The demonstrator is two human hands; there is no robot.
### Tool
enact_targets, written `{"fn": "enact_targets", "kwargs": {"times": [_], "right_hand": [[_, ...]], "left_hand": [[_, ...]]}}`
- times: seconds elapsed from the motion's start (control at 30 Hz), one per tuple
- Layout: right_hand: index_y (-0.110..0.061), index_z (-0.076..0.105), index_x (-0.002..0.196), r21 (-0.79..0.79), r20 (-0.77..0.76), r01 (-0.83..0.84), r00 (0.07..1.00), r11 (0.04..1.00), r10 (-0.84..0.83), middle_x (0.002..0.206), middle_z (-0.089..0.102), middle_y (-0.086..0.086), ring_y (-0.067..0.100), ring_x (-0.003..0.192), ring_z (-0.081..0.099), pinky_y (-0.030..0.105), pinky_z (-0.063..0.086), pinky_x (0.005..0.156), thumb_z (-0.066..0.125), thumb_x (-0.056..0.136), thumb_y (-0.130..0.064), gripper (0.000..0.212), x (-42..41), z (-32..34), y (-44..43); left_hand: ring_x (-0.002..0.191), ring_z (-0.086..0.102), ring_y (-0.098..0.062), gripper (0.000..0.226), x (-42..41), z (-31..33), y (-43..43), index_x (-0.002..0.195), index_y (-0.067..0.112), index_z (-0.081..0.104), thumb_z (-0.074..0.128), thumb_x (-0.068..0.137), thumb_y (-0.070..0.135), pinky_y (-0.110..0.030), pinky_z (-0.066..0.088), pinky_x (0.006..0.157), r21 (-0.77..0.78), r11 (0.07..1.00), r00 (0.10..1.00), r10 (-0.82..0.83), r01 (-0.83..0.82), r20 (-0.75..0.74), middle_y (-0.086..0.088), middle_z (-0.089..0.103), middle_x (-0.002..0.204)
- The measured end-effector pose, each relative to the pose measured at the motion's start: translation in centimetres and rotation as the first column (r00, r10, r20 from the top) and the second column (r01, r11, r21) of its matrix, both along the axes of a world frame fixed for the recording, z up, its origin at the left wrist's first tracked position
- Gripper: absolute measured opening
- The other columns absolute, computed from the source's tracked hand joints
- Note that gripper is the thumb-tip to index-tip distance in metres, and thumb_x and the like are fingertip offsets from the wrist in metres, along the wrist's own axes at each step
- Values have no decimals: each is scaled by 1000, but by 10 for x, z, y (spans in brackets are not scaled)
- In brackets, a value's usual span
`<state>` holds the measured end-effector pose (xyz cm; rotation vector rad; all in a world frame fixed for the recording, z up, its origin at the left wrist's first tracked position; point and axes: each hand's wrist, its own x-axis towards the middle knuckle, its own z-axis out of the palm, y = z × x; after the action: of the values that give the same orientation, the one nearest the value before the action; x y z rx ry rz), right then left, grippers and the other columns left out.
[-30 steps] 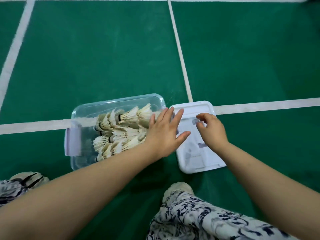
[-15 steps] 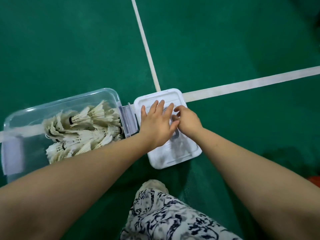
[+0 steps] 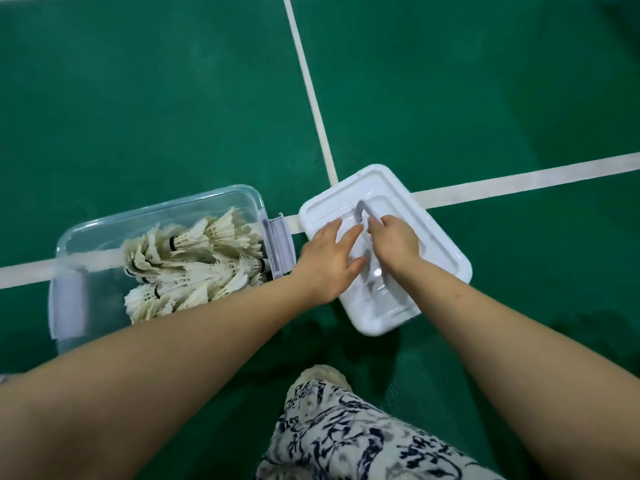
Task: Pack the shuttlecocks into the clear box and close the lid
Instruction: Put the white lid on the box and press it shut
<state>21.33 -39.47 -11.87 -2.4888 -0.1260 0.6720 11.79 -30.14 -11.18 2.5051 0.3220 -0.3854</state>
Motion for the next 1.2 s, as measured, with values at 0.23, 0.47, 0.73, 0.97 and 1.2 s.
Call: {"fn": "enact_targets", "kwargs": {"times": [0.23,0.47,0.73,0.97,1.2], "right_hand": [[-7,64,89,76,241,-4,970,997,-15,87,66,9,29,82,57,33,40,67,40,93,-41,42,11,73,11],[-11,50,53,228,306,-249,936,941,174,52,44,4,18,52,40,33,30,53,54,85,-42,46,-26,127,65],[-14,36,45,193,239,-526,844,828,480,45,34,2,15,49,32,33,27,51,59,80,-35,47,-84,113,145],[-16,46,48,148,188,-691,723,708,665,45,39,1,14,50,37,30,28,51,63,79,-38,41,-113,97,193],[-12,54,54,136,142,-756,655,641,742,45,43,-1,11,44,39,28,34,50,66,77,-39,37,-124,84,207]], "left_hand": [[142,10,-27,71,8,47,16,148,25,9,49,91,40,-46,13,113,35,995,958,81,-94,274,-11,3,156],[120,48,-29,46,-13,98,88,125,13,55,47,84,31,-53,27,103,256,948,732,-36,-191,680,-12,54,130],[80,61,-29,26,-101,87,161,101,16,63,49,82,26,-37,38,80,397,890,768,-90,-224,634,-8,65,96],[78,63,-27,32,-153,60,186,108,23,46,48,76,27,-35,45,73,225,896,766,172,-383,620,-8,63,95],[73,65,-25,32,-178,34,186,112,24,42,45,82,35,-37,47,71,105,878,718,308,-468,624,-6,64,93]]}}
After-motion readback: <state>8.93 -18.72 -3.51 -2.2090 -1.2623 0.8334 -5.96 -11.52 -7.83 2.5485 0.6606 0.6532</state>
